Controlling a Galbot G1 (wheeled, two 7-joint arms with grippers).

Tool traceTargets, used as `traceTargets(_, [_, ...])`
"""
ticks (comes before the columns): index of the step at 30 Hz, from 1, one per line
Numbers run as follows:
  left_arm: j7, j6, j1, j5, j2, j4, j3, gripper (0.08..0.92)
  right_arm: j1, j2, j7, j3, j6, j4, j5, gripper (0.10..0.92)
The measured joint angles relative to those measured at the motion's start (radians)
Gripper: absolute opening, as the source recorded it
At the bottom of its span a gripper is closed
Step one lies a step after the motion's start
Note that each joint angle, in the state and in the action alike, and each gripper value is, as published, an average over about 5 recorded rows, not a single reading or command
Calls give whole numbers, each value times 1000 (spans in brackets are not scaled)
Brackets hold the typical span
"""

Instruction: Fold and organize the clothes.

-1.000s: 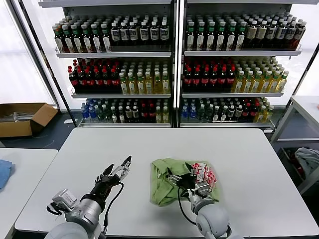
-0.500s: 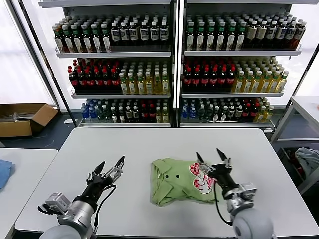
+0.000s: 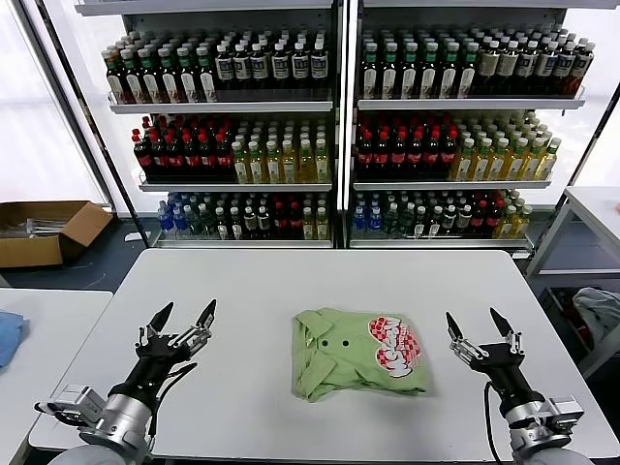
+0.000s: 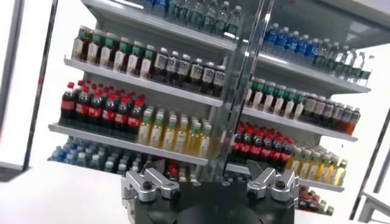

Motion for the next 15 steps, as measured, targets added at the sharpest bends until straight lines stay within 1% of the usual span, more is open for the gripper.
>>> traceTargets(6, [38, -8, 8, 6, 17, 23, -59, 823, -44, 25, -26, 69, 18, 1, 1, 823])
traceTargets(15, [82, -16, -7, 4, 33, 59, -106, 823, -85, 41, -31, 160, 25, -17, 10, 823])
